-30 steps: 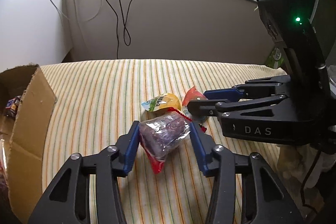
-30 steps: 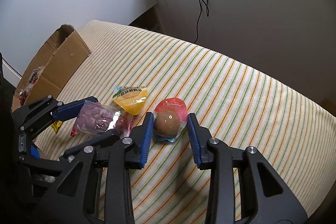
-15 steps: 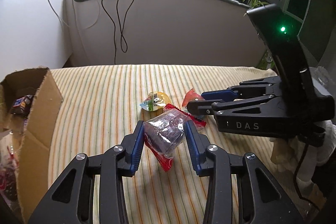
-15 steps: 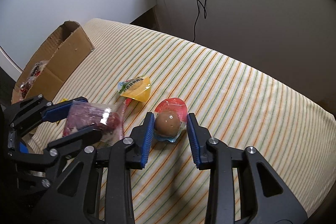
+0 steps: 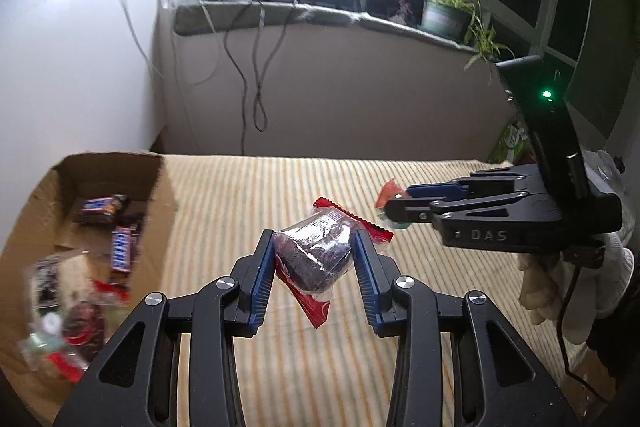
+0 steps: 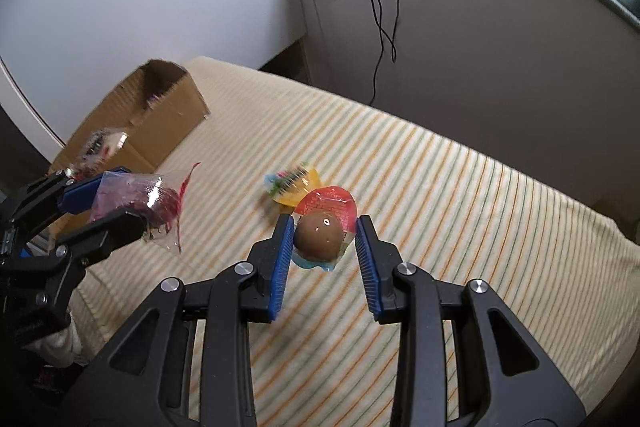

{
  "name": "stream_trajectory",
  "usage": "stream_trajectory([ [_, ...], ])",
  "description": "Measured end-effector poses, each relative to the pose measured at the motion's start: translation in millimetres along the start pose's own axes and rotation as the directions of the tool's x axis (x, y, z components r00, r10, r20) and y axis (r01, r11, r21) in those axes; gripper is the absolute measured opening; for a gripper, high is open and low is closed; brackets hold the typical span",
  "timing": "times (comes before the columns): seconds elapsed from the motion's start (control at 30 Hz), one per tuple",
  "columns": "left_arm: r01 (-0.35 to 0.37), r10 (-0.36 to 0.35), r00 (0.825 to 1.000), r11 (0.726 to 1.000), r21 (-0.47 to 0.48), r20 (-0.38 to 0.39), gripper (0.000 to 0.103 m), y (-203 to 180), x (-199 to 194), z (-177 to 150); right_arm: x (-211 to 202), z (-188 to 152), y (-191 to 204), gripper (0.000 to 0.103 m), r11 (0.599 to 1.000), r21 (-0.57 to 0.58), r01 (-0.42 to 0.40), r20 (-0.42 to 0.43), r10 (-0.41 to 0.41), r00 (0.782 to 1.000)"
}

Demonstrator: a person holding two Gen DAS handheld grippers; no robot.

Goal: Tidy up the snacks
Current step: 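Carry the bread roll and round chocolate over the box with both tools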

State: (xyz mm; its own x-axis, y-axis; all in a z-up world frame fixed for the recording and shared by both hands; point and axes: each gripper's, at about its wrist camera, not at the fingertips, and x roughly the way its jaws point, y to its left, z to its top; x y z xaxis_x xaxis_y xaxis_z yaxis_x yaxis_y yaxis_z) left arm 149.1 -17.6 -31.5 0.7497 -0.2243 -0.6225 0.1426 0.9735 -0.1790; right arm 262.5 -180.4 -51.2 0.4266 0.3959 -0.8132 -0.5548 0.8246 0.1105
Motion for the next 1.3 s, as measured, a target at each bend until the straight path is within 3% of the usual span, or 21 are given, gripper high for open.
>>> stream_trajectory([
  [0.23,-0.055,0.057,0.997,0.998,-0.033,0.045,0.037,30,-30,-2,-16,18,34,0.033,0.999,-0.047,-0.019,0.046,0.021,0.999],
  [0.6,-0.159,0.168,0.982,0.982,-0.103,0.088,0.037,86,-63,-3,-8,47,90,0.033,0.991,-0.115,-0.071,0.07,0.079,0.994],
  [0.93,-0.232,0.248,0.965,0.959,-0.163,0.088,0.037,133,-73,-9,27,73,134,0.033,0.982,-0.15,-0.118,0.051,0.126,0.991],
  [1.3,-0.27,0.289,0.954,0.942,-0.201,0.074,0.037,162,-75,-15,62,92,174,0.033,0.968,-0.19,-0.163,0.002,0.167,0.986],
])
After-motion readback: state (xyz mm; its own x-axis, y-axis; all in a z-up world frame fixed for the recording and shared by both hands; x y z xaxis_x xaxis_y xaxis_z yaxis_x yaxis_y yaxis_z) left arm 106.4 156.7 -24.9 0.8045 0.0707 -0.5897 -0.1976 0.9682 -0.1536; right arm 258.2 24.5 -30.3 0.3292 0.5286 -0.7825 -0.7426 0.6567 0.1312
